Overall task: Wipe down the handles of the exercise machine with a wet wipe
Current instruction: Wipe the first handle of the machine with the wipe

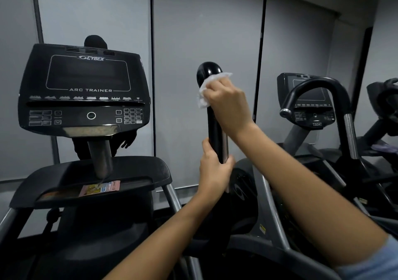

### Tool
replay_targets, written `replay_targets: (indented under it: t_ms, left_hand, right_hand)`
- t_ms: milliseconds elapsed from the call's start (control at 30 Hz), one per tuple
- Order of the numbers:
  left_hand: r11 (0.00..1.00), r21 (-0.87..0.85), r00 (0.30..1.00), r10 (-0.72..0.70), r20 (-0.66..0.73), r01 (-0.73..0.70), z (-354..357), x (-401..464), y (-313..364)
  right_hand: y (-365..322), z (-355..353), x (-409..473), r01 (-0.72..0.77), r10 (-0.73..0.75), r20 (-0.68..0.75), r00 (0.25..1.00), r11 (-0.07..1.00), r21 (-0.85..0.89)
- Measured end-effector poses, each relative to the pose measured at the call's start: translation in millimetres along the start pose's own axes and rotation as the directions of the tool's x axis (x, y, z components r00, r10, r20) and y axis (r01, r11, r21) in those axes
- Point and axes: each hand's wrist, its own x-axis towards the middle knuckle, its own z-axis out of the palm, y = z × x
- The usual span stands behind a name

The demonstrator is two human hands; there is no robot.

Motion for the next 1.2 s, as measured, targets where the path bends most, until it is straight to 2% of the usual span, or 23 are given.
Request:
replay_targets:
  t_ms: [67, 167, 200, 267, 333, 400, 467, 533, 667, 833, 1000, 1100, 1200]
  left_hand:
    - [1.000, -0.005, 1.000, 0.008, 0.011, -0.008, -0.4, -1.4, -0.8]
    - [1.000, -0.014, 1.000, 0.027, 0.011, -0.026, 0.0, 0.3, -4.4]
    - [0.999, -0.017, 1.000, 0.028, 0.011, -0.027, 0.3, 1.3, -6.0]
    - [0.999, -0.025, 0.999, 0.032, 0.009, -0.032, 0.7, 2.5, -8.1]
    - [0.999, -0.036, 0.999, 0.038, 0.015, -0.038, -0.5, 2.2, -6.2]
    - [0.999, -0.048, 0.999, 0.021, 0.035, -0.020, -2.7, 0.4, -4.1]
    - [0.999, -0.051, 0.999, 0.022, 0.045, -0.020, -4.9, -3.9, -5.0]
    - [0.998, -0.062, 0.999, 0.031, 0.035, -0.029, -4.5, -11.0, -12.9]
    - [0.991, -0.096, 0.994, -0.088, 0.059, 0.093, 1.8, -40.9, -31.7]
    - [0.985, -0.112, 0.991, -0.123, 0.050, 0.128, 9.6, -47.6, -51.9]
    - [0.990, -0.113, 0.997, -0.080, 0.009, 0.080, 14.9, -46.0, -56.2]
    - [0.977, -0.157, 0.989, -0.142, 0.030, 0.145, 13.3, -46.9, -54.3]
    - [0.979, -0.159, 0.992, -0.122, 0.034, 0.125, 13.5, -49.0, -61.0]
  right_hand:
    - [2.5, -0.7, 26.4, -0.055, 0.065, 0.107, 0.992, 0.994, -0.093]
    - [8.4, -4.3, 66.4, -0.223, 0.204, 0.212, 0.956, 0.972, 0.071]
    - [15.5, 0.7, 74.9, -0.332, 0.280, 0.248, 0.927, 0.922, 0.201]
    - [30.2, 6.9, 84.9, -0.550, 0.460, 0.302, 0.835, 0.719, 0.425]
    - [34.7, 4.4, 76.4, -0.604, 0.619, 0.201, 0.759, 0.557, 0.570]
    - [24.2, -6.2, 47.1, -0.567, 0.696, 0.080, 0.714, 0.507, 0.649]
    - [6.1, -15.6, 4.4, -0.499, 0.667, 0.014, 0.745, 0.543, 0.675]
    - [-8.3, -20.4, -30.4, -0.421, 0.557, 0.008, 0.830, 0.618, 0.663]
    - [-4.4, -18.3, -33.6, -0.353, 0.421, 0.020, 0.907, 0.733, 0.581]
    - [-14.4, -18.5, -59.2, -0.266, 0.282, 0.021, 0.959, 0.878, 0.398]
    - [-29.8, -30.7, -108.6, -0.118, 0.116, 0.024, 0.993, 0.971, 0.209]
    - [-21.9, -30.4, -68.0, -0.139, 0.136, 0.026, 0.990, 0.982, 0.131]
    - [-29.8, -32.8, -61.9, -0.172, 0.171, 0.036, 0.985, 0.985, 0.023]
